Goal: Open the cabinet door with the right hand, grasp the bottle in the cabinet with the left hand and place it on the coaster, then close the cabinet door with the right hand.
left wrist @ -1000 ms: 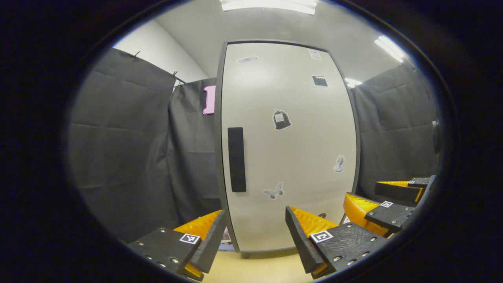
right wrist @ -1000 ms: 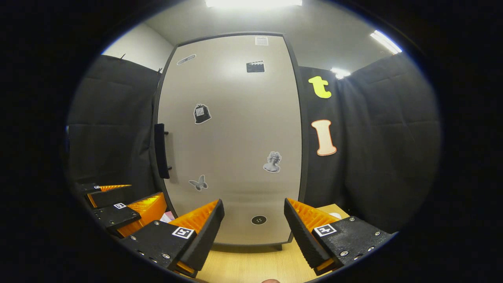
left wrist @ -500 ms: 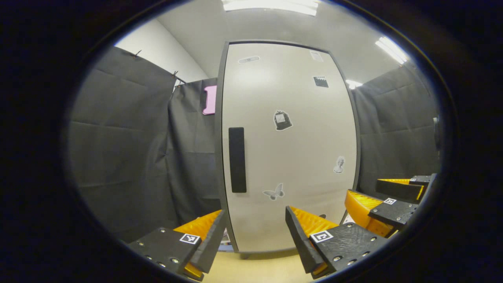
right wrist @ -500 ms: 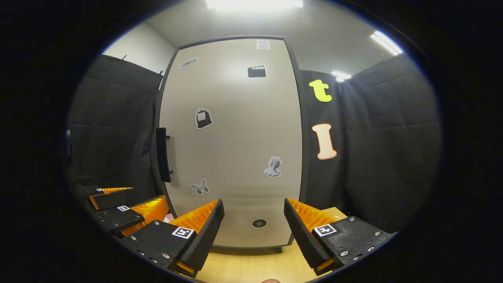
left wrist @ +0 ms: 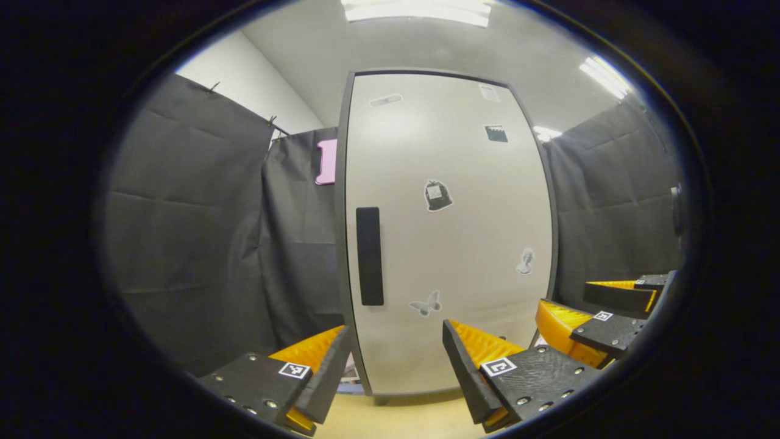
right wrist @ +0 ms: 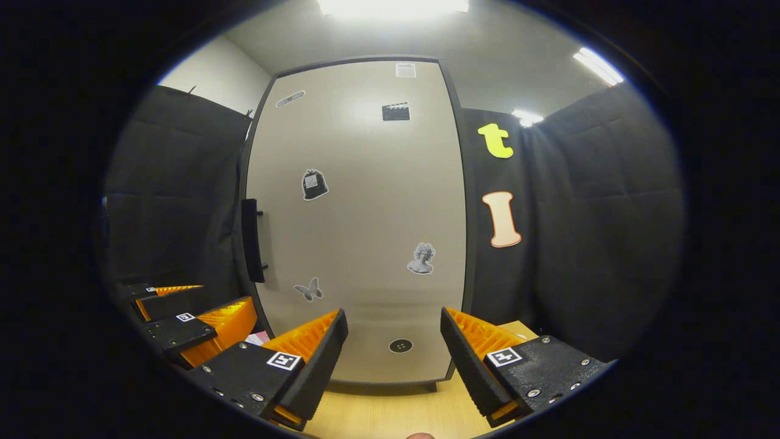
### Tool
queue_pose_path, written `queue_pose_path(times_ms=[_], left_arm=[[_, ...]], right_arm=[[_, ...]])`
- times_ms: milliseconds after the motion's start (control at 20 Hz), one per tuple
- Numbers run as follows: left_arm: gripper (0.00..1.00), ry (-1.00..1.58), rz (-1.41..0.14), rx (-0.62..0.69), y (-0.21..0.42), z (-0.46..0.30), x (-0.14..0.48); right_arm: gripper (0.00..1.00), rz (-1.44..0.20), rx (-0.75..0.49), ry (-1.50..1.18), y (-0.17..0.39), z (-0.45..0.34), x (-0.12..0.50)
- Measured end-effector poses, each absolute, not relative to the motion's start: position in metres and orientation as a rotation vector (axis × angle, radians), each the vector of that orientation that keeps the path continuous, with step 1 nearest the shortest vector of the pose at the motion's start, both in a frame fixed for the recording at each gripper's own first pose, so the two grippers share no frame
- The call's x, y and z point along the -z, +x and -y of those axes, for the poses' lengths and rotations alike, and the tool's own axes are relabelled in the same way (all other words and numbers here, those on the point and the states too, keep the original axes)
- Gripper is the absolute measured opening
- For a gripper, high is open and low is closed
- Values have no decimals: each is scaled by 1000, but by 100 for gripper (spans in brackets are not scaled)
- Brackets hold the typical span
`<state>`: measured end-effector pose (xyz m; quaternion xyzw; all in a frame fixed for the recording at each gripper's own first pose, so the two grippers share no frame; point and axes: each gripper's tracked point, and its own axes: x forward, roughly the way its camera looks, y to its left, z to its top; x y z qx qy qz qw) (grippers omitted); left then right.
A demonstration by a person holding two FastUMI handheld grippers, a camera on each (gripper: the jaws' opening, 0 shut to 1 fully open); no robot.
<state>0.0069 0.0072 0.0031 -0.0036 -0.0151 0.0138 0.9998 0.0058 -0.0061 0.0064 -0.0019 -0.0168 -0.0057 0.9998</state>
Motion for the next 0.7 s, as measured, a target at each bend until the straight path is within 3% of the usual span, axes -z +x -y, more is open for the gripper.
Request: queue_pose_path(times_ms=[700], left_arm=[[86,10,31,-117,-26,-60,2]], right_arm=[[95,80,-73,-26,34,-26,-33]])
